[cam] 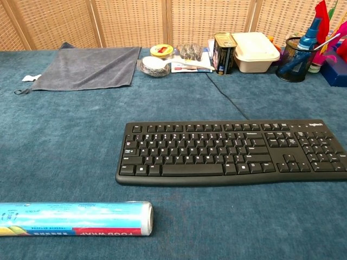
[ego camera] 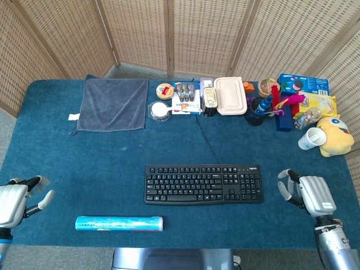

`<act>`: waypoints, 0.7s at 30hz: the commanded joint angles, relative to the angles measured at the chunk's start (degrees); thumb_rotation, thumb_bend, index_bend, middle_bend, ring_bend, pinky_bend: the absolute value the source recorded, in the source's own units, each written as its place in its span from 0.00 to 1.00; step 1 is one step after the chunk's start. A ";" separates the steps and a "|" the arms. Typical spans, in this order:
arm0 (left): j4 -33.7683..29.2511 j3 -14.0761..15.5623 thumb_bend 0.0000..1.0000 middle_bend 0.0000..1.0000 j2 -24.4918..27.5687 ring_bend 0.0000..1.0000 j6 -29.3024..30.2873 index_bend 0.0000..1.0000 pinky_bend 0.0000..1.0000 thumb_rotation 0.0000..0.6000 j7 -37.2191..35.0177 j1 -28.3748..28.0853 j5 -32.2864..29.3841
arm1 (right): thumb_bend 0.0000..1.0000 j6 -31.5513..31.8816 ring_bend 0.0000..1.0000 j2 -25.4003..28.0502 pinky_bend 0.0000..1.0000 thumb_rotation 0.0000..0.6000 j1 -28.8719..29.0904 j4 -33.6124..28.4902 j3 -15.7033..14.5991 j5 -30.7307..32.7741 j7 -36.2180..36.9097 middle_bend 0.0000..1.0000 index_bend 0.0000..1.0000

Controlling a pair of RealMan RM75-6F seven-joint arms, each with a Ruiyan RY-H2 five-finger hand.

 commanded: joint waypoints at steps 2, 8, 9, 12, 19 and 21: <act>-0.58 -0.28 0.22 0.53 0.21 0.59 -0.45 0.41 0.37 0.00 0.33 -0.49 -0.07 | 0.48 -9.12 0.86 3.38 0.63 0.00 4.62 -2.75 -0.06 3.90 0.58 0.81 0.39; -1.19 -0.08 0.22 0.53 0.23 0.59 -1.09 0.41 0.37 0.00 1.18 -0.79 -0.36 | 0.48 -14.91 0.87 2.49 0.64 0.00 7.94 -2.08 -0.01 7.41 -1.77 0.82 0.39; -1.34 -0.05 0.22 0.53 0.25 0.59 -1.23 0.41 0.37 0.00 1.44 -0.85 -0.48 | 0.49 -16.41 0.88 1.75 0.64 0.00 8.86 -1.61 -0.04 8.30 -2.61 0.82 0.39; -1.61 -0.08 0.22 0.54 0.30 0.59 -1.36 0.41 0.37 0.00 1.86 -0.96 -0.70 | 0.49 -18.46 0.88 0.54 0.65 0.00 10.31 -0.74 -0.03 10.27 -4.45 0.82 0.39; -2.07 -0.14 0.22 0.54 0.31 0.59 -2.04 0.41 0.37 0.00 2.78 -1.48 -1.04 | 0.49 -20.56 0.88 -1.76 0.65 0.00 12.11 0.83 -0.30 13.21 -7.32 0.82 0.39; -2.11 -0.18 0.22 0.53 0.23 0.59 -2.18 0.41 0.37 0.00 2.87 -1.61 -1.15 | 0.49 -20.94 0.88 -2.41 0.66 0.00 12.48 1.39 -0.45 13.88 -8.04 0.82 0.39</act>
